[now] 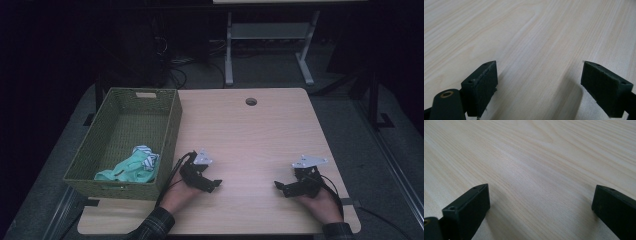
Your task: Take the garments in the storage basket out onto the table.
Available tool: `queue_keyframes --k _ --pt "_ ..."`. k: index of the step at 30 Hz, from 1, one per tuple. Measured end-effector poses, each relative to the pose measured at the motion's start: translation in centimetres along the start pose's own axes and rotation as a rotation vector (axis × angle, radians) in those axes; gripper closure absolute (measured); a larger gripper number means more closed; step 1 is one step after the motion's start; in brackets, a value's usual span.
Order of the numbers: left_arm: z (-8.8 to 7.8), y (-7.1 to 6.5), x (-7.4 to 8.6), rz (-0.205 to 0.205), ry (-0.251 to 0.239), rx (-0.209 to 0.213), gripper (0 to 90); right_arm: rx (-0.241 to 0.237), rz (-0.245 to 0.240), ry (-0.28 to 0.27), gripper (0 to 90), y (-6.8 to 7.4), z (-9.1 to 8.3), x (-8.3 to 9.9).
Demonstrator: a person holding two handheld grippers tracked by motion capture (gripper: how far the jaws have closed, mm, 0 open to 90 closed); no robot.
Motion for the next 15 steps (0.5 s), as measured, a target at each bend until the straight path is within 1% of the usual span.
queue_keyframes --k 1,2,3,5,6,8,10,12,13,15 --pt "-0.1 0.1 0.0 0.000 -0.003 -0.004 13.4 0.000 0.000 -0.001 1.4 0.0 0.0 0.0" --pt "-0.3 0.1 0.0 -0.014 -0.011 -0.002 13.4 0.000 0.000 0.000 1.3 0.0 0.0 0.0" --pt "-0.3 0.1 0.0 -0.014 -0.011 -0.002 13.4 0.000 0.000 0.000 1.3 0.0 0.0 0.0" --pt "-0.6 0.0 -0.1 -0.032 -0.028 0.011 13.4 -0.001 0.000 0.000 1.3 0.0 0.0 0.0" --pt "-0.8 -0.1 -0.2 -0.019 -0.033 0.009 13.4 0.000 0.000 0.000 1.4 0.0 0.0 0.0" --pt "-0.9 -0.2 -0.4 -0.014 -0.037 0.009 13.4 0.000 0.000 0.000 1.3 0.0 0.0 0.0" --pt "-0.9 -0.2 -0.4 -0.015 -0.038 0.010 13.4 -0.001 0.000 0.000 1.3 0.0 0.0 0.0" --pt "-1.1 -0.2 -0.5 -0.020 -0.049 0.019 13.4 -0.002 -0.001 0.001 1.3 0.0 0.0 0.0" --pt "-1.1 -0.2 -0.6 -0.031 -0.059 0.019 13.4 -0.002 0.000 0.001 1.3 0.0 0.0 0.0" --pt "-1.3 -0.2 -0.7 -0.028 -0.059 0.025 13.4 -0.002 0.000 0.001 1.3 0.0 0.0 0.0"
Point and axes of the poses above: each handheld gripper's, and its own axes: z roughly forward along the jaws, x roughly out of its underside, y roughly to its left, the point moved 6 cm from there along z, roughly forward along the jaws, and after that the axes turned 4 degrees about -y, right-handed, at the moved point
